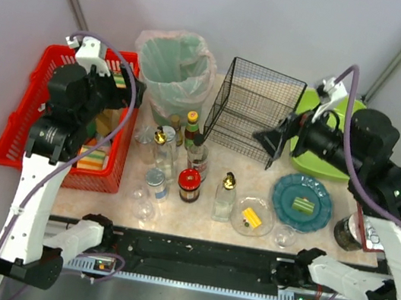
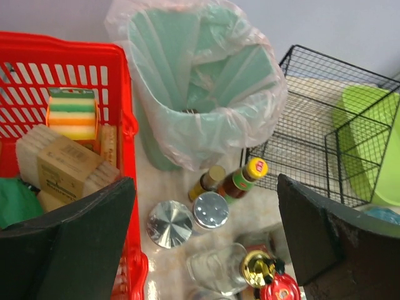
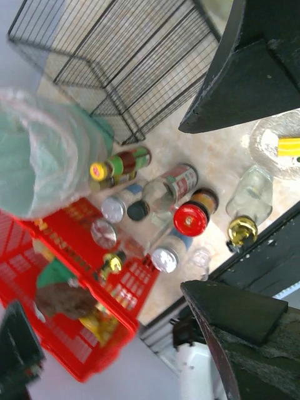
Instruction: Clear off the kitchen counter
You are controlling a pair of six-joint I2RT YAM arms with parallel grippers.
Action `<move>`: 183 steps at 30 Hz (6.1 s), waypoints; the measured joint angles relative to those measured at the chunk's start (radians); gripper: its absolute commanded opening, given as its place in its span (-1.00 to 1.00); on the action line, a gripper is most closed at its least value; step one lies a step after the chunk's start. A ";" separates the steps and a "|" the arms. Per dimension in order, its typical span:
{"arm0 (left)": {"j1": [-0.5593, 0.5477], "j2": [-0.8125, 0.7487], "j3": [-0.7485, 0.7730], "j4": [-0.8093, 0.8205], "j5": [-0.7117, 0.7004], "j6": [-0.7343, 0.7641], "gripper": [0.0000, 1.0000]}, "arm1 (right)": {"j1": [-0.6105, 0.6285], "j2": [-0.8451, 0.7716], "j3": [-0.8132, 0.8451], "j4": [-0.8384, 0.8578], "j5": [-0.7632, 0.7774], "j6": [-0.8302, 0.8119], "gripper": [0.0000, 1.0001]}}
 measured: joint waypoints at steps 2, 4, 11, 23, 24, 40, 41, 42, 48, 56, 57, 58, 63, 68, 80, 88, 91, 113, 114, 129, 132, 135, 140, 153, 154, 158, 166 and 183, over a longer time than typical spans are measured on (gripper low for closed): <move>0.000 -0.018 0.000 -0.029 0.024 -0.013 0.97 | 0.092 -0.038 -0.029 0.014 0.026 -0.050 0.96; 0.000 -0.035 0.000 -0.052 0.052 -0.019 0.97 | 0.131 -0.065 -0.053 0.018 0.038 -0.087 0.96; 0.000 -0.068 -0.023 -0.054 0.206 0.008 0.97 | 0.200 -0.096 -0.147 0.015 0.083 -0.150 0.96; 0.000 -0.078 -0.064 0.018 0.298 -0.005 0.97 | 0.417 -0.069 -0.374 0.057 0.203 -0.237 0.84; 0.000 -0.078 -0.064 0.023 0.298 -0.007 0.97 | 0.419 -0.075 -0.402 0.077 0.203 -0.237 0.82; 0.000 -0.061 -0.072 0.039 0.269 -0.010 0.97 | 0.489 -0.160 -0.669 0.344 0.234 -0.172 0.59; 0.000 -0.061 -0.072 0.039 0.270 -0.009 0.97 | 0.495 -0.153 -0.671 0.355 0.238 -0.172 0.57; 0.000 -0.061 -0.072 0.039 0.270 -0.008 0.98 | 0.503 -0.146 -0.673 0.373 0.246 -0.172 0.55; 0.000 -0.063 -0.072 0.040 0.271 -0.013 0.97 | 0.541 -0.138 -0.724 0.457 0.312 -0.156 0.46; 0.000 -0.065 -0.072 0.050 0.282 -0.031 0.97 | 0.547 -0.147 -0.798 0.509 0.393 -0.129 0.03; 0.000 -0.065 -0.072 0.049 0.283 -0.032 0.97 | 0.547 -0.148 -0.802 0.511 0.396 -0.130 -0.03; 0.000 -0.065 -0.072 0.049 0.283 -0.033 0.97 | 0.547 -0.149 -0.806 0.516 0.399 -0.129 -0.10; 0.000 -0.065 -0.074 0.049 0.286 -0.035 0.97 | 0.549 -0.149 -0.808 0.519 0.415 -0.145 -0.56; 0.000 -0.064 -0.081 0.048 0.286 -0.035 0.97 | 0.553 -0.149 -0.808 0.520 0.421 -0.148 -1.00; 0.000 -0.065 -0.082 0.048 0.284 -0.035 0.97 | 0.562 -0.116 -0.624 0.378 0.479 -0.173 -1.00; 0.000 -0.064 -0.071 0.046 0.281 -0.039 0.97 | 0.562 -0.088 -0.272 0.363 0.603 -0.280 -1.00; 0.000 -0.062 -0.055 0.046 0.281 -0.039 0.97 | 0.551 -0.055 -0.176 0.372 0.660 -0.347 -1.00; 0.000 -0.050 -0.006 0.017 0.285 -0.027 0.97 | -0.010 0.303 0.034 0.553 0.417 -0.499 -1.00; 0.000 -0.050 -0.006 0.015 0.285 -0.024 0.97 | -0.018 0.316 0.045 0.569 0.408 -0.499 -1.00; 0.000 -0.046 0.029 0.001 0.270 0.022 0.97 | -0.203 0.498 0.151 0.779 0.229 -0.448 -1.00; 0.000 -0.039 0.036 0.001 0.270 0.022 0.97 | -0.241 0.530 0.158 0.792 0.172 -0.415 -1.00; 0.000 -0.028 0.042 -0.005 0.269 0.022 0.97 | -0.276 0.565 0.177 0.802 0.113 -0.378 -1.00; 0.000 -0.006 0.050 -0.020 0.251 0.023 0.97 | -0.314 0.617 0.211 0.816 0.041 -0.344 -1.00; 0.000 0.021 0.085 -0.051 0.221 0.029 0.98 | -0.362 0.692 0.242 0.844 -0.108 -0.307 -1.00; 0.000 0.024 0.093 -0.054 0.221 0.030 0.97 | -0.365 0.698 0.242 0.846 -0.117 -0.304 -1.00; 0.000 0.037 0.115 -0.055 0.219 0.034 0.97 | -0.374 0.717 0.242 0.843 -0.139 -0.307 -1.00; 0.000 0.048 0.121 -0.063 0.220 0.034 0.97 | -0.375 0.713 0.167 0.857 -0.183 -0.323 -1.00; 0.000 0.069 0.121 -0.067 0.230 0.033 0.97 | -0.388 0.711 -0.042 0.873 -0.165 -0.340 -1.00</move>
